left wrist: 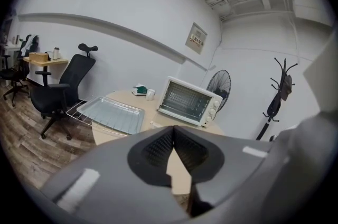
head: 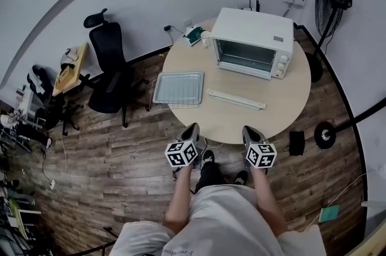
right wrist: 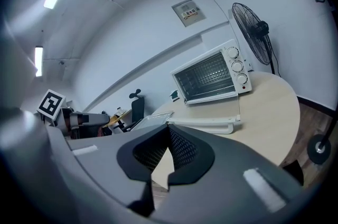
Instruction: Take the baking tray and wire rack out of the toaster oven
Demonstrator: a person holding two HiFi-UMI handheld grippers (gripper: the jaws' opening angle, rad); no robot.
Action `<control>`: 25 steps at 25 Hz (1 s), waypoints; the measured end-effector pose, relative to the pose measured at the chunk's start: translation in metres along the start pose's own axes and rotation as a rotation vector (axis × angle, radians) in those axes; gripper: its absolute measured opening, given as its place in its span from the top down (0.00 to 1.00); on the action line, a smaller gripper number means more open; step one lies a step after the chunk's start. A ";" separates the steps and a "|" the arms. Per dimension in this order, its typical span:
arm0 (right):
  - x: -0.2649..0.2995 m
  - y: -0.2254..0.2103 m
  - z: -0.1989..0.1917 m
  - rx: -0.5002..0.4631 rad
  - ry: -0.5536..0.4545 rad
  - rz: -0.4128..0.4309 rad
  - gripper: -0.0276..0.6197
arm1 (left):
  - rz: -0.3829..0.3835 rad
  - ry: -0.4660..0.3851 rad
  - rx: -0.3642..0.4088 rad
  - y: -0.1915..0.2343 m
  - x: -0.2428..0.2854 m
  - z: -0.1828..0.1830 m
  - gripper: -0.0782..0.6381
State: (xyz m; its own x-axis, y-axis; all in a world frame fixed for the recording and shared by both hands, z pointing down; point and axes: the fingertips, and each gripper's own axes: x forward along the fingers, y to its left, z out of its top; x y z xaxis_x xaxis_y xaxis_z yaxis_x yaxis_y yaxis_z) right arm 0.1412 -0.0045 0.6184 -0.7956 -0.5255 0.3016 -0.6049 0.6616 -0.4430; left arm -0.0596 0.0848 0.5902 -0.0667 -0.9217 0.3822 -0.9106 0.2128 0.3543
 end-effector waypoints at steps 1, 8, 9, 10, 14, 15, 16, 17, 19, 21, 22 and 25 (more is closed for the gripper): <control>0.000 0.000 0.000 -0.004 0.003 0.002 0.96 | 0.001 0.002 -0.003 -0.001 0.000 -0.001 0.81; -0.002 -0.008 -0.001 0.010 0.002 -0.003 0.96 | -0.019 0.036 -0.022 -0.011 0.006 -0.015 0.81; -0.003 -0.009 0.000 0.009 0.003 -0.005 0.96 | -0.020 0.038 -0.022 -0.012 0.006 -0.016 0.81; -0.004 -0.011 0.000 0.009 0.003 -0.008 0.96 | -0.020 0.040 -0.023 -0.013 0.007 -0.016 0.81; -0.007 -0.018 0.002 0.010 -0.001 -0.020 0.96 | -0.013 0.044 -0.032 -0.013 0.009 -0.019 0.81; -0.007 -0.020 0.002 0.011 -0.001 -0.022 0.96 | -0.010 0.045 -0.036 -0.012 0.009 -0.019 0.81; -0.008 -0.021 0.002 0.012 -0.001 -0.025 0.96 | -0.008 0.045 -0.040 -0.012 0.009 -0.019 0.81; -0.008 -0.023 0.002 0.013 0.000 -0.027 0.96 | -0.006 0.046 -0.043 -0.011 0.010 -0.020 0.81; -0.009 -0.025 0.003 0.016 -0.001 -0.029 0.96 | -0.004 0.048 -0.044 -0.012 0.010 -0.020 0.81; -0.011 -0.027 0.003 0.018 -0.002 -0.028 0.96 | -0.002 0.048 -0.044 -0.014 0.011 -0.022 0.81; -0.011 -0.028 0.003 0.019 -0.002 -0.027 0.96 | -0.001 0.048 -0.044 -0.015 0.011 -0.023 0.81; -0.012 -0.030 0.001 0.022 0.001 -0.025 0.96 | 0.002 0.050 -0.043 -0.016 0.011 -0.025 0.81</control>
State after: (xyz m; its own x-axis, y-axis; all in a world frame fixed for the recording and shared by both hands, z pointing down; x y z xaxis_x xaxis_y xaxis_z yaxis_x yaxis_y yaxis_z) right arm 0.1690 -0.0182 0.6269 -0.7803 -0.5413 0.3132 -0.6237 0.6365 -0.4538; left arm -0.0355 0.0792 0.6105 -0.0468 -0.9040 0.4249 -0.8921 0.2292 0.3894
